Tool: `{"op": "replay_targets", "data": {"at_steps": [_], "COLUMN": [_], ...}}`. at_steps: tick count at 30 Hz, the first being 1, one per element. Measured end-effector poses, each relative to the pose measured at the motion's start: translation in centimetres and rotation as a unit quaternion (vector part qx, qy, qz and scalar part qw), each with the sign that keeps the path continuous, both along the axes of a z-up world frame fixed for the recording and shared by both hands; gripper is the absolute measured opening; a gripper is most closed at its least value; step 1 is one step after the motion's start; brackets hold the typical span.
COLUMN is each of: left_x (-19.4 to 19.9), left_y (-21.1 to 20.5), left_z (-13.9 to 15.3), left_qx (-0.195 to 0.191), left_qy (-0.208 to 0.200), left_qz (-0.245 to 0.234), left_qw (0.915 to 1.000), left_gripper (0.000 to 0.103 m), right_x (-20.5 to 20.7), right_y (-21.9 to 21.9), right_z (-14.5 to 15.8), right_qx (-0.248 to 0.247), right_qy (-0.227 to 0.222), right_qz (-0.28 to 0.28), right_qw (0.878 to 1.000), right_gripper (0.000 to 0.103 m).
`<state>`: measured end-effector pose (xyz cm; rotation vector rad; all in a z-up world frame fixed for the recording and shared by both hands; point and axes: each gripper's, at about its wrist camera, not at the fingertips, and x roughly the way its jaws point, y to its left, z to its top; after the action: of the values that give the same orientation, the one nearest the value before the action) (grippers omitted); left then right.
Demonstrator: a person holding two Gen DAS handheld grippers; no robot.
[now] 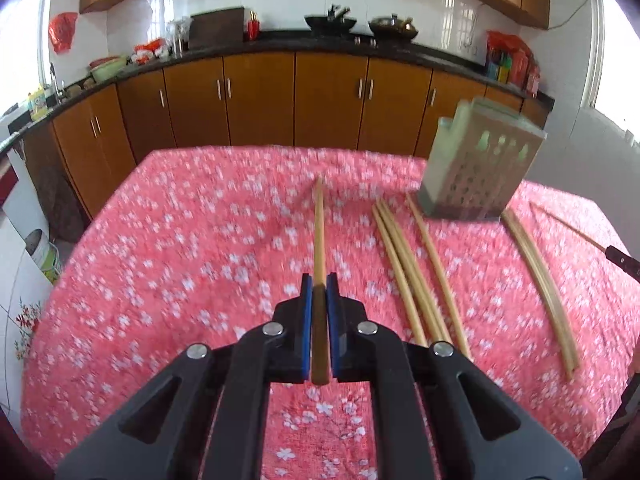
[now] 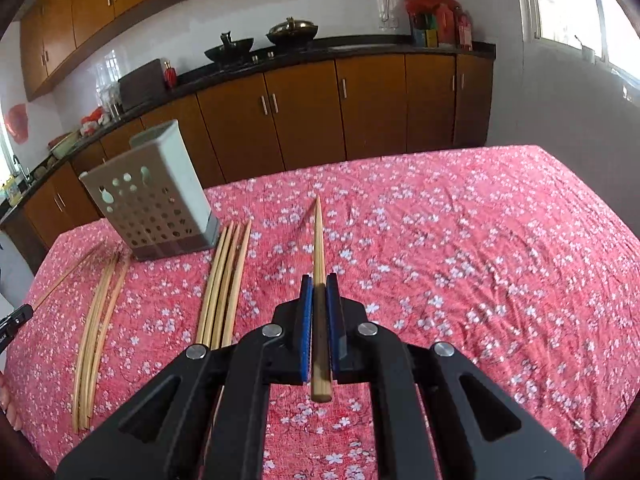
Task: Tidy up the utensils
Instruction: 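Lift both held chopsticks and carry them above the perforated utensil holder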
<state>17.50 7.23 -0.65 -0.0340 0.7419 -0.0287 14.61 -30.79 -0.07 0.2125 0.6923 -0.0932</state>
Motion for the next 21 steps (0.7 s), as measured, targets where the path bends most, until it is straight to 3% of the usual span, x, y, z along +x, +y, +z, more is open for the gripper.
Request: {"op": "replay_targets", "data": {"at_steps": [11, 21], "left_x": [0.9, 3.5], "left_y": [1.0, 1.3], "left_z": [9.4, 11.9], "left_qx": [-0.009, 0.009], "left_qy": [-0.104, -0.118], "left_qz": [0.027, 0.042], "left_qw": [0.9941, 0.992], "left_gripper": [0.008, 0.008], "right_x": [1.4, 2.9], "right_y": [-0.7, -1.0], "right_z": [6.2, 8.4], "right_qx": [-0.015, -0.028], "right_qy": [-0.081, -0.1], "right_qz": [-0.012, -0.018], "right_qw": [0.997, 0.994], "right_gripper": [0.008, 0.008]}}
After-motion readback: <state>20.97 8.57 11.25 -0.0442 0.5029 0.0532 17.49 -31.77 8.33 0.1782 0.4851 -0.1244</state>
